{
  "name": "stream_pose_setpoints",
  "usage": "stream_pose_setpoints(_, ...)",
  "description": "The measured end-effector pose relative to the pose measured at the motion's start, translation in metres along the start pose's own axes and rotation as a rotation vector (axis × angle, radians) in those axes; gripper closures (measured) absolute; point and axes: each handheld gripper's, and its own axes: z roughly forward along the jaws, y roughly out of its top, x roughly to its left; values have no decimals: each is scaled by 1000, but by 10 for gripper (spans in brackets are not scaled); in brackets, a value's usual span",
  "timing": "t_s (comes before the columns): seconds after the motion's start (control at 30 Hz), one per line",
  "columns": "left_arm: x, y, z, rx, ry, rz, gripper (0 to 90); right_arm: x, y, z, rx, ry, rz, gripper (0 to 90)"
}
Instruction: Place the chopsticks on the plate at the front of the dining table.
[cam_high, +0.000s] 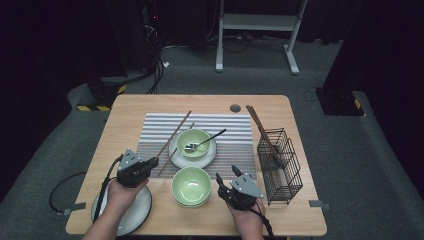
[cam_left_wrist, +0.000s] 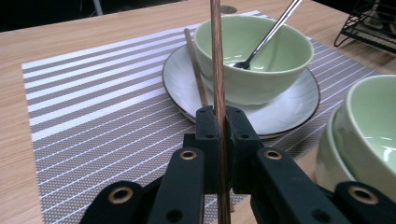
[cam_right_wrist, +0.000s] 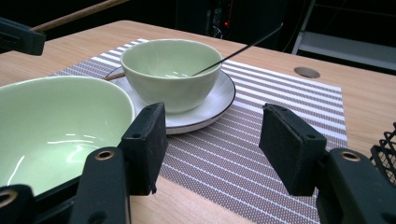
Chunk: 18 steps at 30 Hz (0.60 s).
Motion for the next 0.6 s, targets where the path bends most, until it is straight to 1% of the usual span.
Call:
stream_pose_setpoints(0.1, 1, -1, 2, 12, 13, 2, 847, 0, -3, 0, 8, 10, 3, 403)
stream_pose_setpoints(0.13, 2, -2, 2, 18, 15, -7, 847, 1, -3, 0, 8, 15, 2, 402)
stream_pose_setpoints(0.17, 2, -2, 2, 18, 15, -7, 847, 1, -3, 0, 8, 15, 2, 402)
stream_pose_setpoints(0.2, 2, -4, 4, 29, 19, -13, 847, 2, -4, -1, 7, 18, -1, 402)
stream_pose_setpoints(0.3, 3, -3, 5, 42, 29, -6, 847, 4, -4, -2, 2, 22, -12, 402)
stream_pose_setpoints(0.37, 5, -2, 5, 50, 32, -13, 847, 4, -4, -4, 5, 25, -10, 402)
stream_pose_setpoints(0.4, 5, -1, 5, 54, 35, -9, 847, 2, -5, -5, 12, 28, 7, 402)
stream_pose_setpoints(0.5, 6, -1, 6, 65, 40, -6, 847, 1, -5, -6, 13, 25, 11, 402)
stream_pose_setpoints(0.6, 10, -2, 8, 80, 47, -11, 847, 1, -6, -7, 16, 22, 10, 402)
